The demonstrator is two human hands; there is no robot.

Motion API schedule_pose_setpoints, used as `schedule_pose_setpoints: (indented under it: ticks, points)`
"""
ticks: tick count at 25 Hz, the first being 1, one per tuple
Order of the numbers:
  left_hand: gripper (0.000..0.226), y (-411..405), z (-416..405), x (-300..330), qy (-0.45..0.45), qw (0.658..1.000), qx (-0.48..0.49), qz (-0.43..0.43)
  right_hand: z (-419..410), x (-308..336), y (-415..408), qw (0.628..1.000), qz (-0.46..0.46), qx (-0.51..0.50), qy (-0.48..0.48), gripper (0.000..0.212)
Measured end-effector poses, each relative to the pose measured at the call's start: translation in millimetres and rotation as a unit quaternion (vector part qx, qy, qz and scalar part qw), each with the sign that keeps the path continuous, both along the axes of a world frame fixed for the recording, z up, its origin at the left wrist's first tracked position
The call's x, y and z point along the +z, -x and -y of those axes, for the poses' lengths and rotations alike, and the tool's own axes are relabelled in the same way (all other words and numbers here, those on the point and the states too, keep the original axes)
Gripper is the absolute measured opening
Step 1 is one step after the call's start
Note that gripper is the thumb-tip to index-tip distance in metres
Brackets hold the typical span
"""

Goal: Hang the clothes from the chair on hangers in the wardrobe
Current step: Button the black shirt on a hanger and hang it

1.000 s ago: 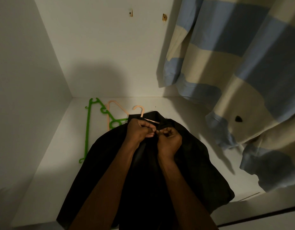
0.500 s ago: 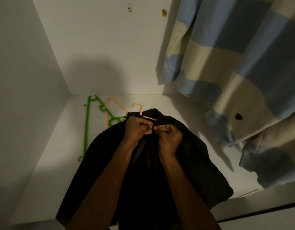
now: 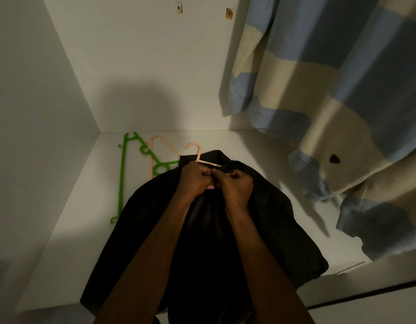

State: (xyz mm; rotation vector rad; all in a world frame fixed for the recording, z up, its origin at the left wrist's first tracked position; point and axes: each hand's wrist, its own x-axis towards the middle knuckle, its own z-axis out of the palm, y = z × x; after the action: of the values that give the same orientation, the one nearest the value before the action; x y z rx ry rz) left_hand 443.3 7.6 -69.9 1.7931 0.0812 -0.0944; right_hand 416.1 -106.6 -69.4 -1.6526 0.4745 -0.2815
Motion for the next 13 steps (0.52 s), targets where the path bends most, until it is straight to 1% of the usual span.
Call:
schedule_pose_setpoints:
  ticks: [2,3,6,7,8,10,13]
  points:
    - [0.016,-2.6,1.4,2.9,-0.014,1.0,-0.011,-0.012,2.0,1.4,-5.3,0.999,-0.022,0.003,0.037,0.031]
    - [0.016,-3.8,2.3,5.0,-0.016,0.999,-0.01,-0.028,3.2,3.7,-8.3,0.998,-0.04,0.007,0.042,0.029]
    - [0.015,-9.9,3.4,10.3,-0.031,0.997,-0.016,-0.07,11.2,11.9,-17.5,0.995,-0.096,0.03,-0.011,0.016]
    - [0.015,-12.1,3.6,11.2,-0.042,0.996,-0.018,-0.074,14.5,15.5,-18.0,0.993,-0.108,0.032,-0.028,0.02]
    - [0.015,-13.5,4.2,12.5,-0.051,0.995,-0.021,-0.079,18.4,17.0,-18.6,0.992,-0.114,0.031,-0.038,0.023]
    - [0.014,-16.6,4.3,16.9,-0.069,0.992,-0.029,-0.1,23.0,19.9,-17.4,0.991,-0.117,0.031,-0.049,0.011]
    - [0.016,-21.8,6.4,20.9,-0.103,0.987,-0.028,-0.12,28.2,21.1,-14.9,0.99,-0.112,0.054,-0.069,0.01]
